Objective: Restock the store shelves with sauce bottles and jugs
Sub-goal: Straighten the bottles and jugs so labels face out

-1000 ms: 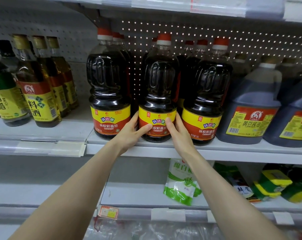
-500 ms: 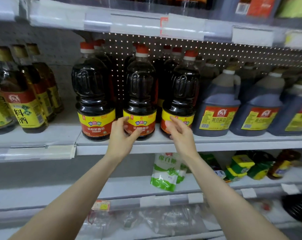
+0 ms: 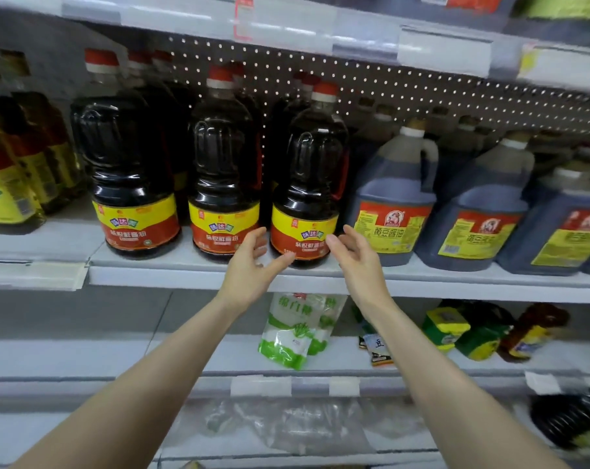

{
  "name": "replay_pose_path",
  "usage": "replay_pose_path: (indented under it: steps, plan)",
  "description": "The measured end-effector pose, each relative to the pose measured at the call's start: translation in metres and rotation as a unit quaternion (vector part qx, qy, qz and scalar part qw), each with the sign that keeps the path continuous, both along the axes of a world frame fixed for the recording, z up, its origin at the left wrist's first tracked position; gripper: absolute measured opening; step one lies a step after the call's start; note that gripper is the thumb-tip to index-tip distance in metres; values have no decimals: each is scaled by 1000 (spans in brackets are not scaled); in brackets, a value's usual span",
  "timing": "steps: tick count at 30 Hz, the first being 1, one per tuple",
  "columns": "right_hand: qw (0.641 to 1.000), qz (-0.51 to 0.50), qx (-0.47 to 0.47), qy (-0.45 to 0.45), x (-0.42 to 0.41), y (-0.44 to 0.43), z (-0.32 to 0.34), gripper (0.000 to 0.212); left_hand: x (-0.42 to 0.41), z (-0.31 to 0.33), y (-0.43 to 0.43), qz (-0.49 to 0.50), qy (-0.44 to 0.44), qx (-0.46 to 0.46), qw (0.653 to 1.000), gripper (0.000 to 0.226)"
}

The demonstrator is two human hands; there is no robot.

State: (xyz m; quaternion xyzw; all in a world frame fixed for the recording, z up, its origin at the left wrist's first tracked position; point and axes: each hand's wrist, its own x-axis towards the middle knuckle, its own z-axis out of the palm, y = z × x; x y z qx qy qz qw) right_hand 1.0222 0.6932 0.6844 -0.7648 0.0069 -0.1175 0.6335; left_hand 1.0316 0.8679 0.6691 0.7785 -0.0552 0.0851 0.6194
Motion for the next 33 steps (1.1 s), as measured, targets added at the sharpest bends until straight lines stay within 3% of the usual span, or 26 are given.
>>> replay_pose_path:
  steps: [4, 8, 11, 18, 30, 33]
  plan:
    - [998, 67, 21, -6, 22, -12, -7, 64, 13, -2, -20, 4, -4, -15, 1000, 79]
    - [991, 126, 34, -33, 40, -17, -13, 41, 30, -6, -29, 18, -29, -22, 999, 77]
    - [989, 140, 22, -39, 52, -17, -19, 46, 36, -12, -29, 22, -20, -20, 999, 80]
    - [991, 131, 11, -40, 65, -11, -29, 58, 45, -20, -27, 13, -32, -23, 999, 76]
    - [994, 97, -23, -50, 62, -7, -32, 56, 47, -22, -19, -23, -31, -10, 999, 88]
    - [994, 88, -34, -54, 60, -5, -31, 56, 48, -22, -18, -36, -24, -16, 999, 79]
